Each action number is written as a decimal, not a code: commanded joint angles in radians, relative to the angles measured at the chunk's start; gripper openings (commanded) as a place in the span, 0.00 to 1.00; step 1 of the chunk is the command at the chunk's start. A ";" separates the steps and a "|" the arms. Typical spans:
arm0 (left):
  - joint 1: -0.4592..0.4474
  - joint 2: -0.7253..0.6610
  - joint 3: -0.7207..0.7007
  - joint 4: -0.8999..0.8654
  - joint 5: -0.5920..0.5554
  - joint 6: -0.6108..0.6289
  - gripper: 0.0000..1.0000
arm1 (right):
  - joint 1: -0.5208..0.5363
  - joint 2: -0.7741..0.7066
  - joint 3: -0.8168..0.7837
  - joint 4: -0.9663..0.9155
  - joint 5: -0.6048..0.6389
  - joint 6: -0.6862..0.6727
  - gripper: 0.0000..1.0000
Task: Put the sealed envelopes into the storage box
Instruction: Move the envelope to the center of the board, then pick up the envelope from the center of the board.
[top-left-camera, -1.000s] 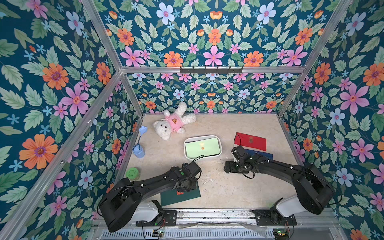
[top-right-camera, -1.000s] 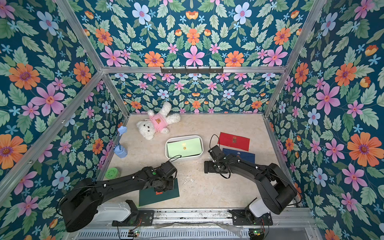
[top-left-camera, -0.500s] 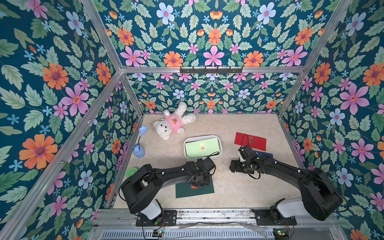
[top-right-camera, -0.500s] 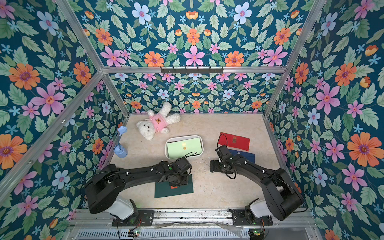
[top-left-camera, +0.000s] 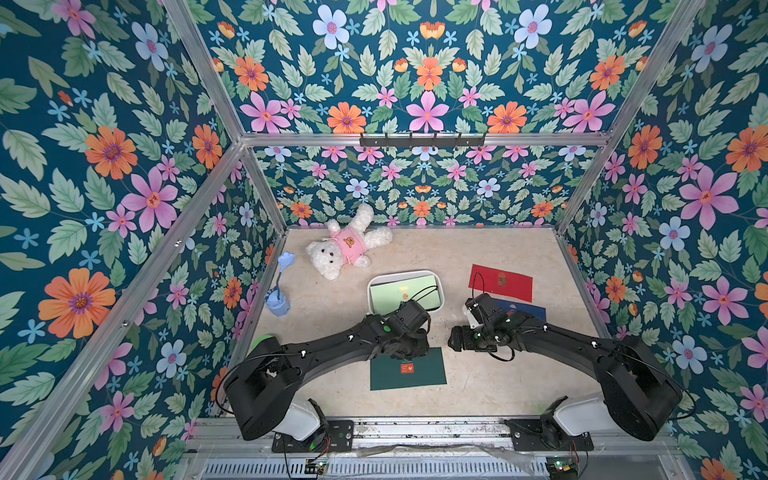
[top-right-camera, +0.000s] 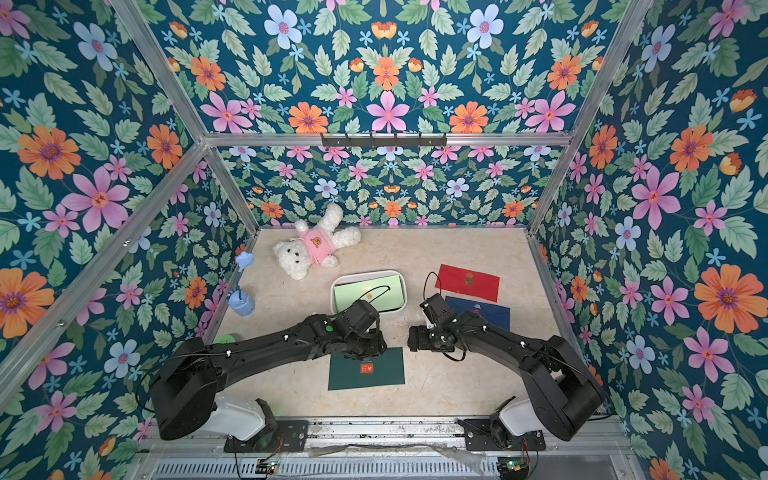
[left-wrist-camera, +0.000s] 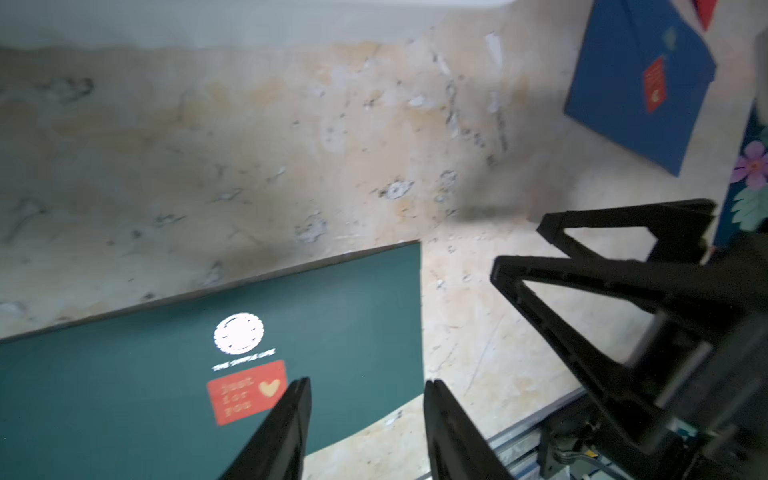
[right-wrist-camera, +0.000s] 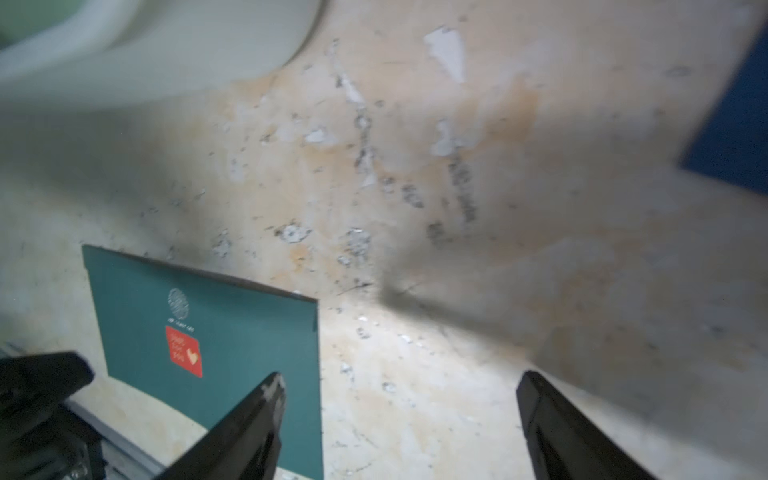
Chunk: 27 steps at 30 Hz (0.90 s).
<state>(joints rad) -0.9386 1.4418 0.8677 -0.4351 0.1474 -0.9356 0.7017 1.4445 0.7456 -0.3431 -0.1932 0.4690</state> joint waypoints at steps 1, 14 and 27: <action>0.049 -0.055 -0.071 -0.091 -0.029 0.044 0.51 | 0.049 0.021 0.020 0.019 0.001 0.067 0.91; 0.159 -0.215 -0.277 -0.143 -0.040 0.078 0.52 | 0.212 0.089 0.034 0.041 0.007 0.215 0.93; 0.160 -0.218 -0.338 -0.113 -0.033 0.087 0.52 | 0.295 0.127 0.035 0.077 0.000 0.310 0.94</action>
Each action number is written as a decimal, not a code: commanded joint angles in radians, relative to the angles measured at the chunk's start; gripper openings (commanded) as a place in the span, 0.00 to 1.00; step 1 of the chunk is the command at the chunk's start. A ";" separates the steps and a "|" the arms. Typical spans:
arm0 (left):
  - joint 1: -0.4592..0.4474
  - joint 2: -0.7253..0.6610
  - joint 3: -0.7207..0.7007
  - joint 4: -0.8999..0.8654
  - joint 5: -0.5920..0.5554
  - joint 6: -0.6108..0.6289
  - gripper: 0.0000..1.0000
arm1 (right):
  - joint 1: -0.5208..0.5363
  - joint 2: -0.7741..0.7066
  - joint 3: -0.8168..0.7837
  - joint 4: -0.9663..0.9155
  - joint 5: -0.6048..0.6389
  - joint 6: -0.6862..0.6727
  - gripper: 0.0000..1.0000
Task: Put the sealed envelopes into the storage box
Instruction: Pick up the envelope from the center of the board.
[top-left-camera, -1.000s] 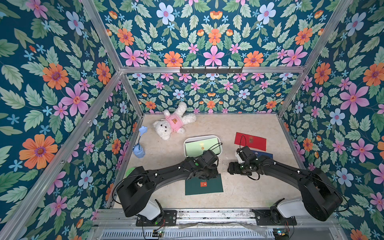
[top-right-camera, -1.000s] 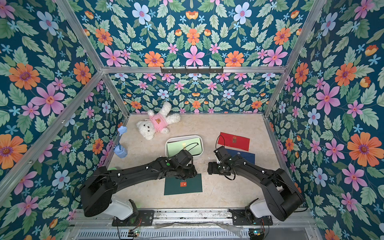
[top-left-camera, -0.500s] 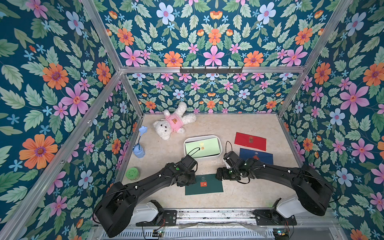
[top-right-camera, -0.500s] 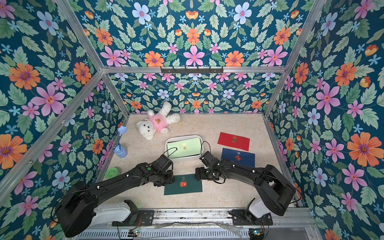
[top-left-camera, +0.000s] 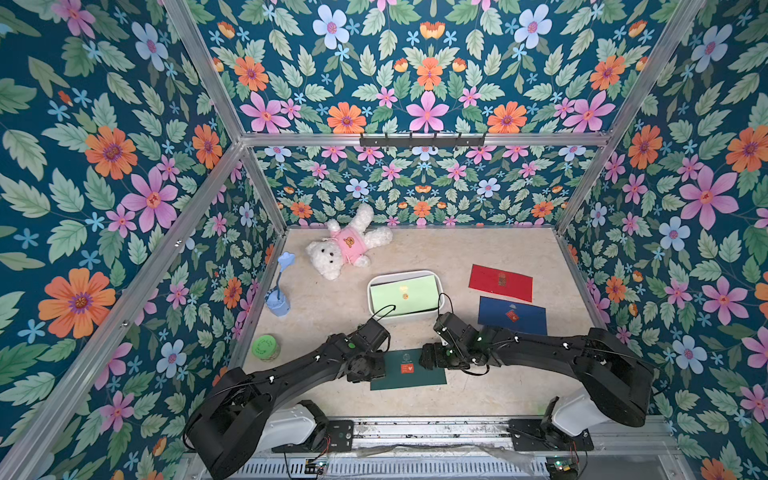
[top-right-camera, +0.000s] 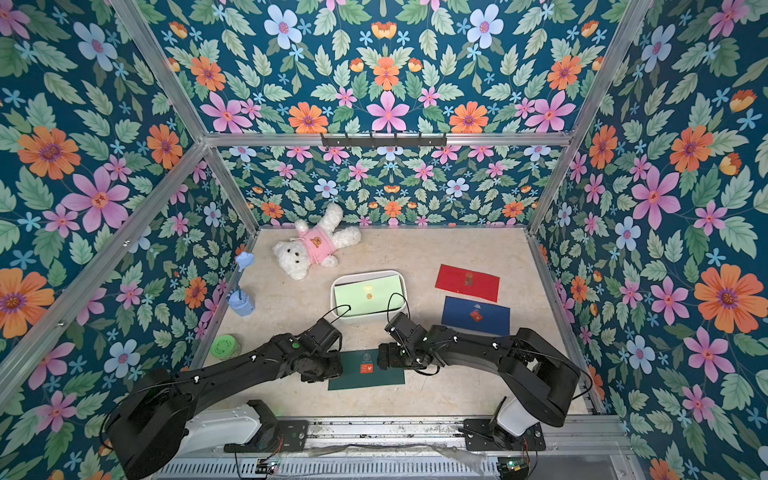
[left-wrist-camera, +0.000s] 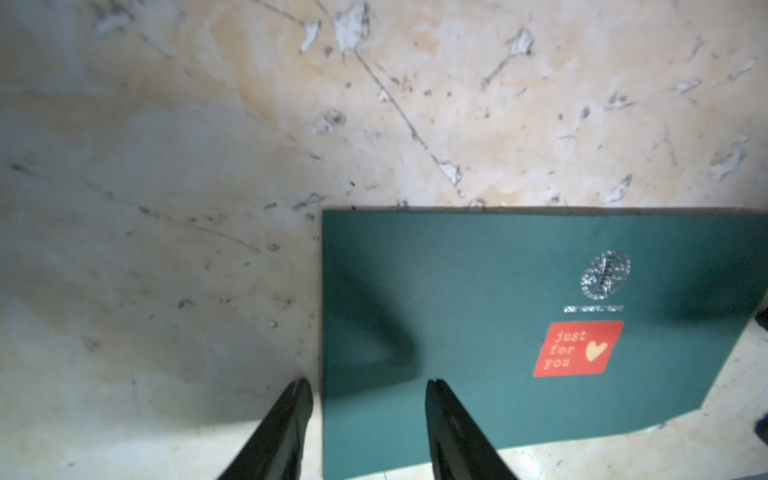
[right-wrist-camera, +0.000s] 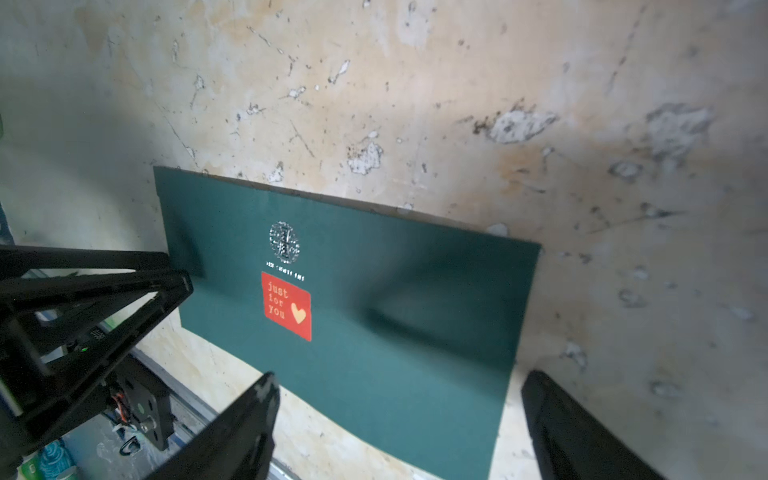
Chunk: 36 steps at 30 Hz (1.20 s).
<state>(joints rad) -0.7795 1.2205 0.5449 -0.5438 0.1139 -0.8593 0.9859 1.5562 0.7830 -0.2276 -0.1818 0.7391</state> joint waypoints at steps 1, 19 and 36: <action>0.002 0.004 -0.022 0.005 0.006 0.008 0.52 | 0.016 0.018 -0.001 -0.035 -0.010 0.045 0.94; -0.013 0.048 -0.033 0.170 0.138 -0.038 0.51 | 0.088 0.147 0.055 -0.015 0.023 0.094 0.94; 0.100 0.066 0.182 0.114 0.238 0.502 0.50 | 0.076 0.117 0.005 -0.144 0.144 -0.038 0.77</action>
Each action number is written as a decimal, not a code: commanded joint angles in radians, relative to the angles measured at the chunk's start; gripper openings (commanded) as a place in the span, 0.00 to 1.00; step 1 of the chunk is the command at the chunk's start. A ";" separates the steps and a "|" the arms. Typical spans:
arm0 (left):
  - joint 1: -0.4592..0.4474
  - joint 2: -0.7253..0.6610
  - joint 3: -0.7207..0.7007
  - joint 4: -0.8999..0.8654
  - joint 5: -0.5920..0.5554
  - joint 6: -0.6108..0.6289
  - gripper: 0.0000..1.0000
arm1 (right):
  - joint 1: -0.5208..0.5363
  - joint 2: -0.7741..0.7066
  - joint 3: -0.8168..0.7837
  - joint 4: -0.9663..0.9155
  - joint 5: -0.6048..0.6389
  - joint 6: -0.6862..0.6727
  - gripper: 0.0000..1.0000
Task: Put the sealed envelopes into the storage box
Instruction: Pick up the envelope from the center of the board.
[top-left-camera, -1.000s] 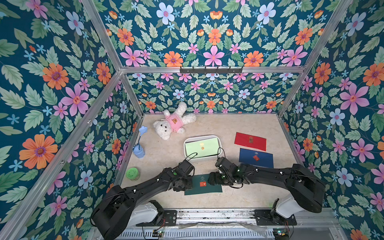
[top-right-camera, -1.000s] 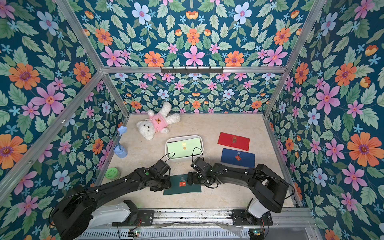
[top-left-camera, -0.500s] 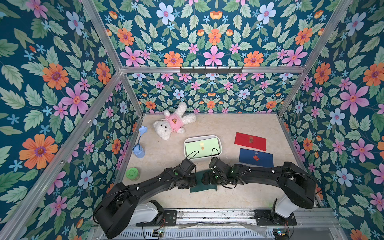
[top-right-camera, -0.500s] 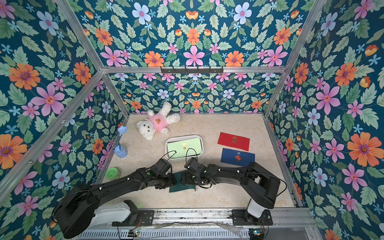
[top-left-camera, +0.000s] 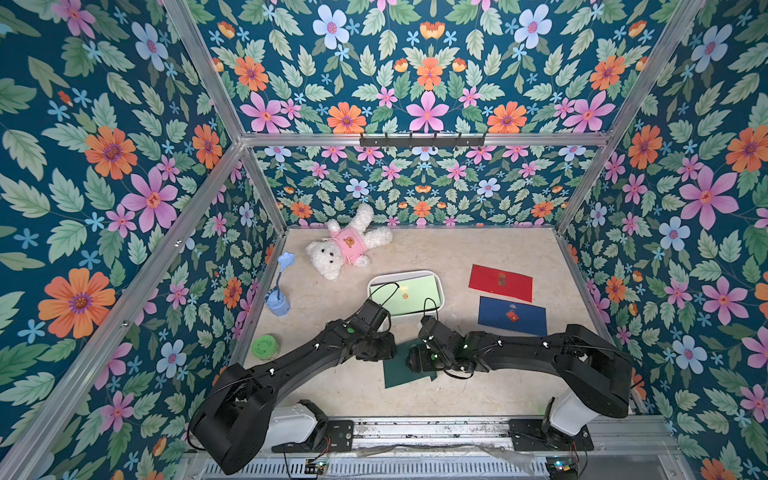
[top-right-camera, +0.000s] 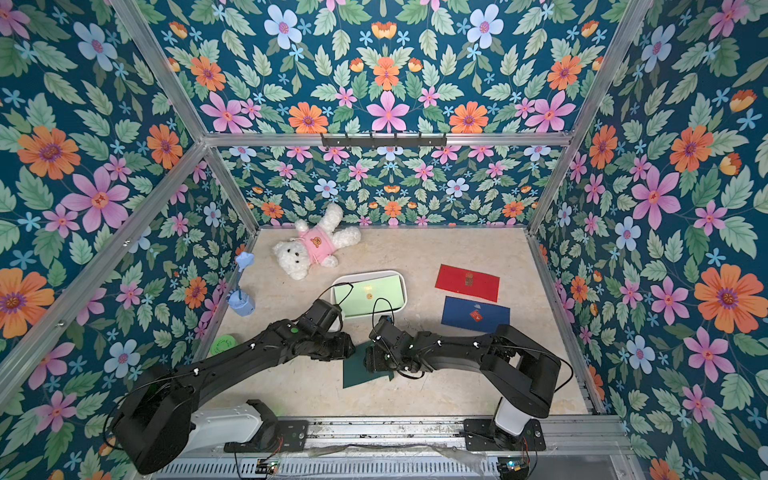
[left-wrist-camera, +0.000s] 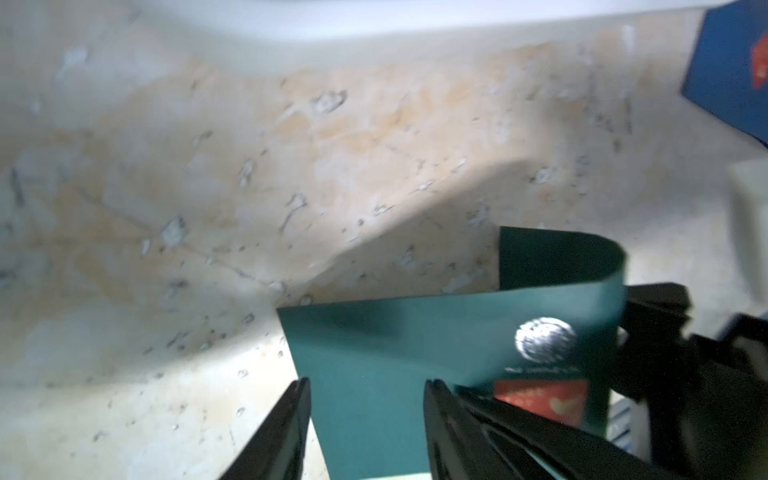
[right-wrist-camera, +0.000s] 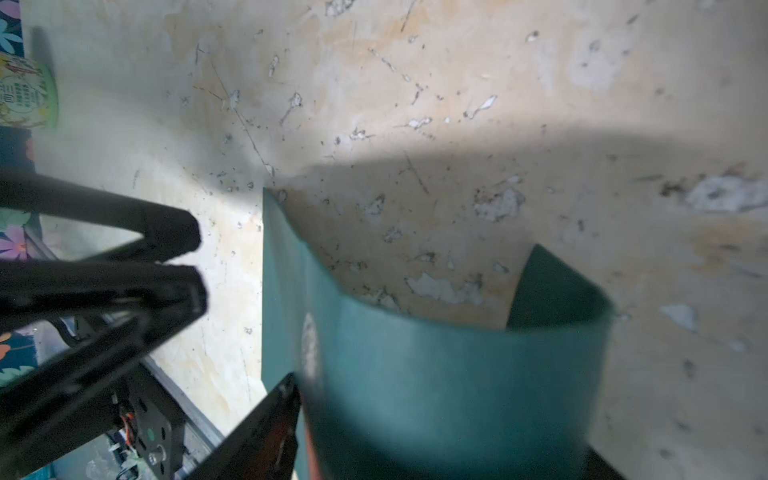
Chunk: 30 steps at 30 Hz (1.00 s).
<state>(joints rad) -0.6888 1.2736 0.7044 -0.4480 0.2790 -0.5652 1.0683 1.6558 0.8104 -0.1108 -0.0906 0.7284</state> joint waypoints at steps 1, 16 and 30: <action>0.018 0.029 0.034 0.038 0.114 0.270 0.50 | -0.008 0.019 -0.025 -0.257 0.054 -0.031 0.77; 0.063 0.219 0.161 0.108 0.333 0.556 0.53 | -0.010 0.019 -0.036 -0.257 0.042 -0.080 0.77; 0.063 0.356 0.232 0.006 0.500 0.689 0.54 | -0.016 0.026 -0.042 -0.248 0.038 -0.096 0.76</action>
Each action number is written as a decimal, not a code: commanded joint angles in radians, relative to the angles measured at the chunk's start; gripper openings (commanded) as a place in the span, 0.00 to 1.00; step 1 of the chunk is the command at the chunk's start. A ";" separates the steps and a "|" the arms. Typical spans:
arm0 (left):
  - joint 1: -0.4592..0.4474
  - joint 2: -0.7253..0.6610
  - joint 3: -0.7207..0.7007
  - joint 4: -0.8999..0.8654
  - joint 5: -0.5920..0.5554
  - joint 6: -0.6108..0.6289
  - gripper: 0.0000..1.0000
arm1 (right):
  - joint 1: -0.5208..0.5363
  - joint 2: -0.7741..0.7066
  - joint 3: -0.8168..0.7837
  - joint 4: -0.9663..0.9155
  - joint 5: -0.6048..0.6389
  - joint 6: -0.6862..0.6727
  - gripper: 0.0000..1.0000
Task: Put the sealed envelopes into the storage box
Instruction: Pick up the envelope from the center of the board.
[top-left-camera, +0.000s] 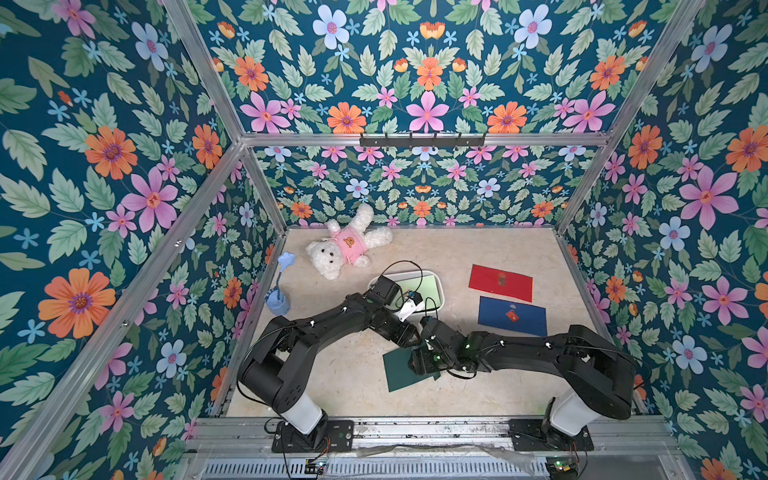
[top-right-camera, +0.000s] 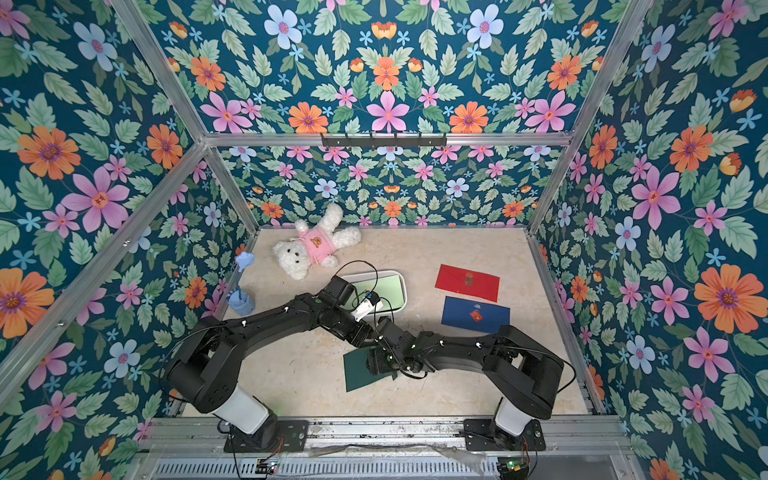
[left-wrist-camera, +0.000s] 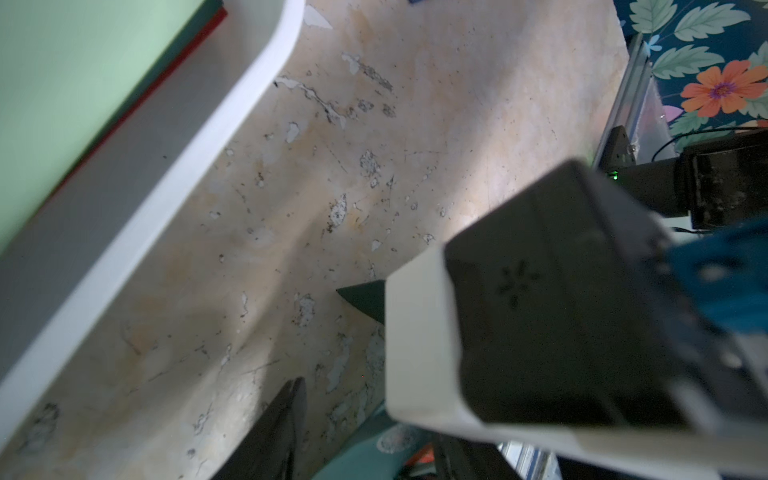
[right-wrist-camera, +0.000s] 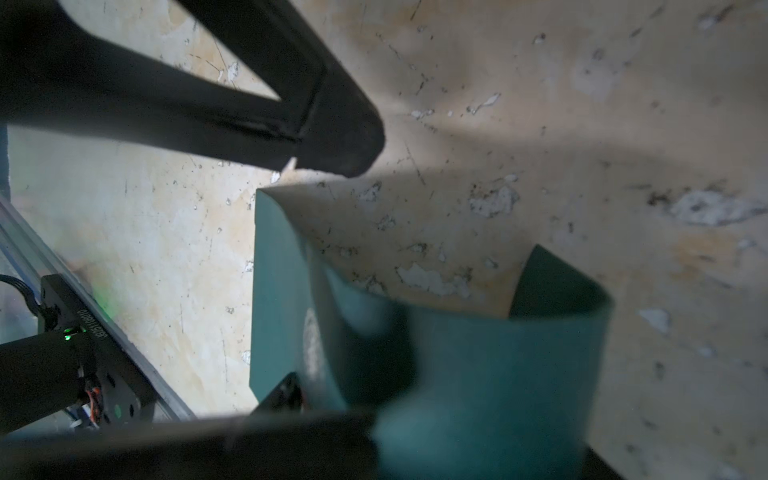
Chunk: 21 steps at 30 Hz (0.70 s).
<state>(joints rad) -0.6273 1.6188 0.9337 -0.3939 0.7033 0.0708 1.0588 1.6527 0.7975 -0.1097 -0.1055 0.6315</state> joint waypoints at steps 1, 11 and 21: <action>0.001 0.016 -0.002 -0.056 0.090 0.057 0.54 | -0.008 0.029 -0.033 -0.248 0.053 -0.001 0.76; 0.000 0.022 -0.025 -0.049 0.162 0.046 0.32 | -0.032 0.023 -0.037 -0.259 0.062 -0.020 0.76; -0.005 0.018 -0.008 -0.082 0.116 0.027 0.00 | -0.072 -0.068 -0.036 -0.386 0.127 -0.105 0.85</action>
<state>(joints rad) -0.6327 1.6440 0.9096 -0.4282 0.8024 0.1062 1.0008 1.5963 0.7677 -0.1516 -0.1169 0.5705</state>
